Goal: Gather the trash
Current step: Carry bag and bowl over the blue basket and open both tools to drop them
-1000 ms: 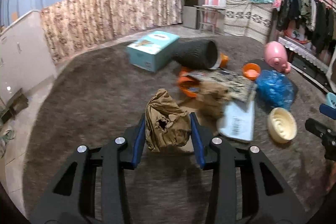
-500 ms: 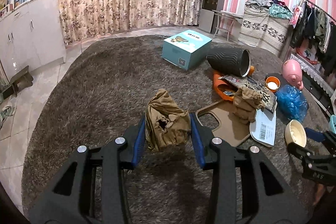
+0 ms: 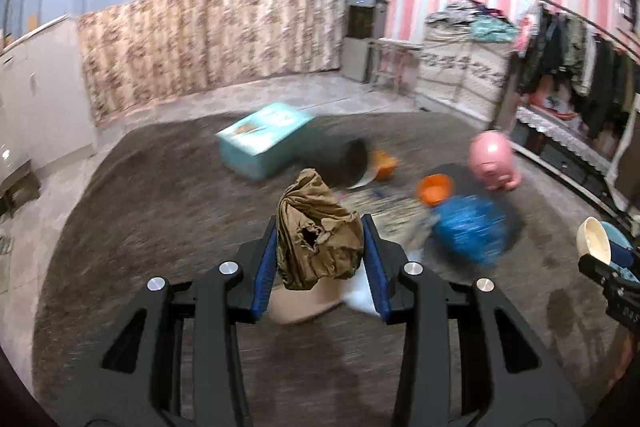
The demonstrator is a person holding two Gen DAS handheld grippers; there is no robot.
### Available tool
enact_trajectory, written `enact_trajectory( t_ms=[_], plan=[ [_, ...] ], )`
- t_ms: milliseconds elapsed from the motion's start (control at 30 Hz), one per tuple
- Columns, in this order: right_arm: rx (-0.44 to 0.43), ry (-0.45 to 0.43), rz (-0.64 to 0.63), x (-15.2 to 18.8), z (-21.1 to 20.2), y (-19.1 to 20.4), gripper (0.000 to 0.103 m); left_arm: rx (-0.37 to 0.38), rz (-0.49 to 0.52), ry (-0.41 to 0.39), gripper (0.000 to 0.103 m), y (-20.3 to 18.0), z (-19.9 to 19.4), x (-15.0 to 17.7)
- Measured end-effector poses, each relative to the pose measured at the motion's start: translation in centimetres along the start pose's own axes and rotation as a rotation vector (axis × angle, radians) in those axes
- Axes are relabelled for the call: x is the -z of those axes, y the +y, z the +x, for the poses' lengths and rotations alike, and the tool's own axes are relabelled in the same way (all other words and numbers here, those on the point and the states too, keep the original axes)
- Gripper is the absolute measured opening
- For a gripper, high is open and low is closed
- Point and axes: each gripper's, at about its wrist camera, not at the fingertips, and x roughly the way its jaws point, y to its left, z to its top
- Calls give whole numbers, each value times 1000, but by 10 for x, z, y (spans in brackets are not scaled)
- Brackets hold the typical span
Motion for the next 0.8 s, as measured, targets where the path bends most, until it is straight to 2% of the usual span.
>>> enact_trajectory(
  t_ms=[100,200,267,433,700,800],
  plan=[
    [133,-26,62,2,-16,-53,61,64,53,-23,38,-49,-2,-9],
    [212,-46,144,6,-30,-103,61,125,104,-38,38,-97,-3,-11],
    [294,-60,191,10,-40,-139,61,180,135,-44,38,-135,-2,-11],
    [458,-63,261,28,-58,-207,61,292,192,-32,38,-211,5,-4],
    [582,-86,398,52,-82,-283,61,475,307,-13,38,-337,11,17],
    [630,-94,433,62,-93,-303,61,511,342,14,38,-373,19,29]
  ],
)
